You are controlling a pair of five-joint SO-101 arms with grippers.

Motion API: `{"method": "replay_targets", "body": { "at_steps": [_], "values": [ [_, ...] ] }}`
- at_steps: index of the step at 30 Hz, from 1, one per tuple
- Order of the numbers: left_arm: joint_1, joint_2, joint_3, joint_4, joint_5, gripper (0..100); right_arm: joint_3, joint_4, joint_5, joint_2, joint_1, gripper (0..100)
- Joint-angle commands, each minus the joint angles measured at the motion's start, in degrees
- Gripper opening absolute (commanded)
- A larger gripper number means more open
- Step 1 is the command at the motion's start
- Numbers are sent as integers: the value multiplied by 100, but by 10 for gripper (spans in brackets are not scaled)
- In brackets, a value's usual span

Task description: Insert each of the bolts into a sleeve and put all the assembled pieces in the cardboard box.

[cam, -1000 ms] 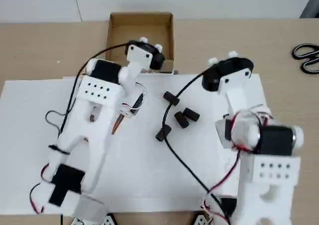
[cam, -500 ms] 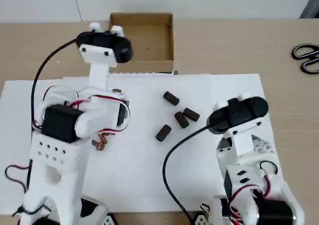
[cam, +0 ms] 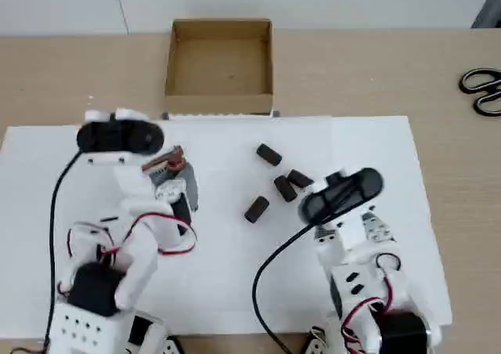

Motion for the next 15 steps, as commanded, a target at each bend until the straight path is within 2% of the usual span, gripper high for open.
{"method": "replay_targets", "body": {
  "at_steps": [1, 7, 11, 15],
  "values": [
    [-9, -923, 655, -668, 35, 6, 229, -549, -88, -48, -295, 4],
    [-9, -1829, 1490, -1240, 475, 6, 633, -1323, -659, -57, -1086, 4],
    [0, -2110, 1754, -1398, 985, 6, 1037, -1727, -677, -101, -1710, 4],
    [0, -2154, 1947, -1565, 1187, 6, 1415, -2123, -659, -101, -2149, 4]
  ]
}}
